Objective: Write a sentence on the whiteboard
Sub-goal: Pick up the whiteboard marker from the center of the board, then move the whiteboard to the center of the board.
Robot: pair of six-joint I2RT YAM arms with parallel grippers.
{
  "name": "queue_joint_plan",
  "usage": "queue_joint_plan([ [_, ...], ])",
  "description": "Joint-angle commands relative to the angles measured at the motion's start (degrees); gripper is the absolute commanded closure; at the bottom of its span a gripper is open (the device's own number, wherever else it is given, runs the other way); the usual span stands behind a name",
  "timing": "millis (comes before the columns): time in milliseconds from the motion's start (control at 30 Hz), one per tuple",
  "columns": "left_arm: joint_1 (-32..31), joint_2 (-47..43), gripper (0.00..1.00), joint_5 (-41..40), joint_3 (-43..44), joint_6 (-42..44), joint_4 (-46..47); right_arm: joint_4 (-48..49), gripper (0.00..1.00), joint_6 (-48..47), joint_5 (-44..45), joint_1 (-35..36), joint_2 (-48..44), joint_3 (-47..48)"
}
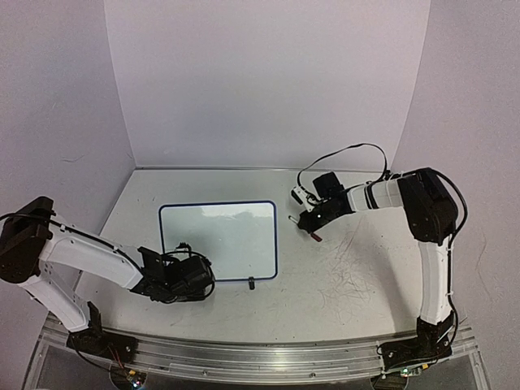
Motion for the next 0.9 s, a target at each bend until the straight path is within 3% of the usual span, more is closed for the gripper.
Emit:
queue_joint_plan([
  [0,-0.04,3.07,1.00,-1.45,5.83,2.71,2.30,6.58,1.00,6.30,2.09,0.09,-7.40,-6.48],
  [300,-2.47,10.17,1.00,-2.52,14.34,2.43,2.30,15.27,1.00,20.57,12.51,-0.66,-23.91,-20.77],
  [633,-5.20,21.34,1.00,-2.29,26.88,3.44,2.24,13.42,1.00,27.65,30.56,-3.28,-56.44,-37.29],
  [867,-6.34,28.56,1.00,-1.06,34.94,-0.94,2.25,6.60,1.00,26.82,29.59,-3.35,-75.69,-39.65],
])
